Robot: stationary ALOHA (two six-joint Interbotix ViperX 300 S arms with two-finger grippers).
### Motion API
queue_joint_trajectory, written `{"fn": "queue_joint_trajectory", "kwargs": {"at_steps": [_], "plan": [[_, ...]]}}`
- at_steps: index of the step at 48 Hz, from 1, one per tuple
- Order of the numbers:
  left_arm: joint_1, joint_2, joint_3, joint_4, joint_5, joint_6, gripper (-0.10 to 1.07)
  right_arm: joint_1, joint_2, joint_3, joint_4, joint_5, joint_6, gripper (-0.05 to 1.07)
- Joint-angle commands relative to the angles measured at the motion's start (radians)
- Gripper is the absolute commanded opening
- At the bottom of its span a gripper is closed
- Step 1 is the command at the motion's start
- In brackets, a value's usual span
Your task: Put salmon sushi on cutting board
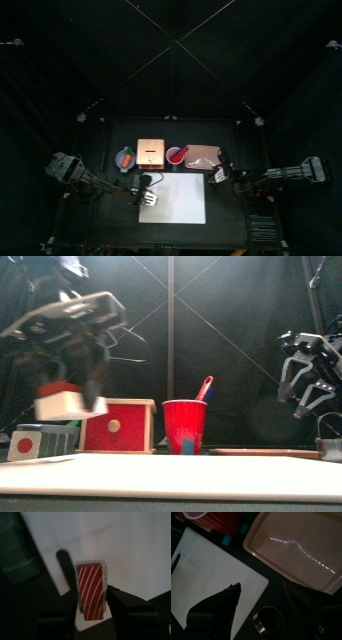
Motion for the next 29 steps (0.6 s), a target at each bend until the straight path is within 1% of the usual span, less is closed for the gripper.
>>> {"fn": "queue_joint_trajectory", "kwargs": {"at_steps": [1, 4, 8, 13, 17, 23, 26, 29], "plan": [[0.031, 0.060, -0.089, -0.003, -0.040, 0.017, 0.54, 0.002, 0.002, -0.003, -0.006, -0.003, 0.000, 0.98], [0.037, 0.114, -0.135, -0.005, -0.052, 0.023, 0.55, 0.002, 0.003, 0.003, -0.009, -0.003, -0.002, 0.98], [0.037, 0.156, -0.183, -0.011, -0.054, 0.021, 0.56, 0.000, 0.003, 0.009, -0.009, -0.002, -0.002, 0.98], [0.037, 0.193, -0.225, -0.012, -0.060, 0.021, 0.63, 0.000, 0.002, 0.014, -0.009, 0.002, -0.002, 0.98], [0.041, 0.202, -0.235, -0.025, -0.075, 0.031, 0.75, 0.002, 0.002, 0.015, -0.012, 0.002, -0.003, 0.98], [0.046, 0.195, -0.225, -0.037, -0.083, 0.041, 0.99, 0.002, 0.002, 0.018, -0.020, 0.002, -0.003, 0.98], [0.048, 0.190, -0.224, -0.038, -0.083, 0.044, 1.05, 0.003, 0.002, 0.018, -0.020, 0.002, -0.003, 0.98], [0.049, 0.172, -0.218, -0.032, -0.083, 0.051, 1.04, 0.003, 0.002, 0.020, -0.020, 0.002, -0.003, 0.98]]}}
